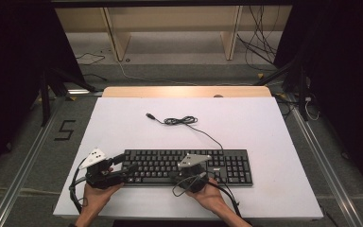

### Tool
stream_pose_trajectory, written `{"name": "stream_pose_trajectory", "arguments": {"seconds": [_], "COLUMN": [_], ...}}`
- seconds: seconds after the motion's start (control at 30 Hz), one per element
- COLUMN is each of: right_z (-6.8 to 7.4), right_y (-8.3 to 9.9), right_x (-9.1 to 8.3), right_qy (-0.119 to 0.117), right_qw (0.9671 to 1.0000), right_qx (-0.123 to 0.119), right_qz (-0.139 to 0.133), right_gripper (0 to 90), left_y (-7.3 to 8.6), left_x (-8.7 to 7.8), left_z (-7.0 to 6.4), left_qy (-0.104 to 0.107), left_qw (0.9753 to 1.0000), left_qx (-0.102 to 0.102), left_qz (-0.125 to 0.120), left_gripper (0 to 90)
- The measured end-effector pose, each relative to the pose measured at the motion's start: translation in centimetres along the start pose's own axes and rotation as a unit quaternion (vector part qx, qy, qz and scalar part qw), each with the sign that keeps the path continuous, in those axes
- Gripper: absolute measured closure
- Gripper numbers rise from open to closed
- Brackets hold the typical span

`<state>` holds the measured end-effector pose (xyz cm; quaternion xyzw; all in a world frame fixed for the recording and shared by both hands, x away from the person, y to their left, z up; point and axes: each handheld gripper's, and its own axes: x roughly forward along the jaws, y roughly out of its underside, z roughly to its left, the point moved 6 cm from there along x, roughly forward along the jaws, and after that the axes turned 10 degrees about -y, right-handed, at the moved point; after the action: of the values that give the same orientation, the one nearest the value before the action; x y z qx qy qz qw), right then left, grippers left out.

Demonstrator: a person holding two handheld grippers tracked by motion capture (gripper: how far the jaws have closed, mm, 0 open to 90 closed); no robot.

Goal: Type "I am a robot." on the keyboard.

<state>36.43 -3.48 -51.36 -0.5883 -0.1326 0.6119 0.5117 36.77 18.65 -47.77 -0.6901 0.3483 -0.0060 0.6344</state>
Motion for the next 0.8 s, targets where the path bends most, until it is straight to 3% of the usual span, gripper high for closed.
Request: {"name": "stream_pose_trajectory", "arguments": {"seconds": [0.43, 0.6, 0.8], "right_z": [-0.29, -0.18, -0.22], "right_y": [0.55, 0.74, 0.65], "right_x": [0.79, 0.93, 0.84], "right_qy": [0.010, 0.014, 0.011], "right_qw": [0.9996, 0.9995, 0.9996], "right_qx": [-0.007, -0.015, -0.008], "right_qz": [0.027, 0.025, 0.023], "right_gripper": [90.0, 90.0, 90.0], "left_y": [-0.05, -0.05, -0.04], "left_x": [-0.05, -0.06, -0.05], "left_z": [-0.16, -0.18, -0.16], "left_qy": [0.002, 0.003, 0.001], "left_qw": [1.0000, 1.0000, 1.0000], "left_qx": [0.003, 0.003, 0.005], "left_qz": [-0.004, -0.004, -0.004], "left_gripper": [30.8, 30.9, 31.0]}}
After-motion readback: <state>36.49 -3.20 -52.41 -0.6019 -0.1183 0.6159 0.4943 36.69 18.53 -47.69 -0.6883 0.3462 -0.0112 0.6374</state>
